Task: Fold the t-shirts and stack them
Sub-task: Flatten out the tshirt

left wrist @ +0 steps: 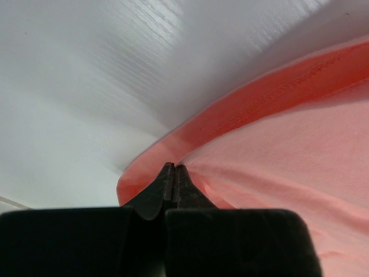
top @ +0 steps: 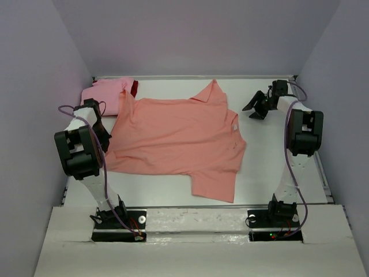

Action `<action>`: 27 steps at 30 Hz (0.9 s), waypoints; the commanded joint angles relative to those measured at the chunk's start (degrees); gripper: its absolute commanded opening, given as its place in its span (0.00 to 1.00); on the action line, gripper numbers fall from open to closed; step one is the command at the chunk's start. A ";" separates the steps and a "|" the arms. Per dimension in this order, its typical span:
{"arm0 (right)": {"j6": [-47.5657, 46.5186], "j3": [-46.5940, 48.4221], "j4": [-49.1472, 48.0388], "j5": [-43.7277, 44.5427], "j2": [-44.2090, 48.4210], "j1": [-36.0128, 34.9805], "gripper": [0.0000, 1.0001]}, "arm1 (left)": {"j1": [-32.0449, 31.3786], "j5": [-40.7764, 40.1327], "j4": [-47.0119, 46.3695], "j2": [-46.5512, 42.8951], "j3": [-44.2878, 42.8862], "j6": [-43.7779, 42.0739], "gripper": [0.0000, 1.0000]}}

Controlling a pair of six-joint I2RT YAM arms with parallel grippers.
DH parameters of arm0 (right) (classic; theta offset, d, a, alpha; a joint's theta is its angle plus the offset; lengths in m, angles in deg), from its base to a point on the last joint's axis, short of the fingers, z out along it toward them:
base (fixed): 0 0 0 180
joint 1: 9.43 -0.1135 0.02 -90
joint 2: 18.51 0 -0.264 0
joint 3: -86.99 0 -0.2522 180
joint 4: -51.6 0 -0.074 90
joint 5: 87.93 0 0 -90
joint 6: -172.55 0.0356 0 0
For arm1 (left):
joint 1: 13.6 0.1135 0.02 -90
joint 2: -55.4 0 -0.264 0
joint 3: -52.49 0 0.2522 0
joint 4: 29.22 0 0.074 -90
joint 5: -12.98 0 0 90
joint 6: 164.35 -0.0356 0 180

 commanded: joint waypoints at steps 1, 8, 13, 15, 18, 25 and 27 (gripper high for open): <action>-0.08 2.94 -1.74 -6.67 -3.81 0.14 0.64 | 0.49 0.94 1.14 0.13 -0.30 -1.06 0.00; 1.24 5.14 -2.98 -8.89 -6.18 -0.91 0.64 | 0.40 1.73 0.96 0.22 -0.30 -1.33 0.00; 1.07 4.52 -2.80 -8.89 -6.72 -2.76 0.64 | 0.40 2.00 1.05 0.30 -0.38 -1.33 0.00; 1.24 3.73 -2.80 -9.07 -6.89 -4.07 0.64 | 0.49 1.91 0.88 0.22 -0.38 -1.41 0.00; 1.07 2.86 -2.63 -9.42 -7.15 -4.70 0.63 | 0.40 1.91 0.96 0.22 -0.30 -1.41 0.00; 0.45 0.66 -2.71 -8.63 -6.45 -5.84 0.44 | 0.40 1.82 1.05 0.39 -0.38 -1.33 0.00; 0.10 0.65 -2.45 -8.19 -6.45 -5.84 0.10 | 0.49 1.73 0.96 0.39 -0.38 -1.41 0.00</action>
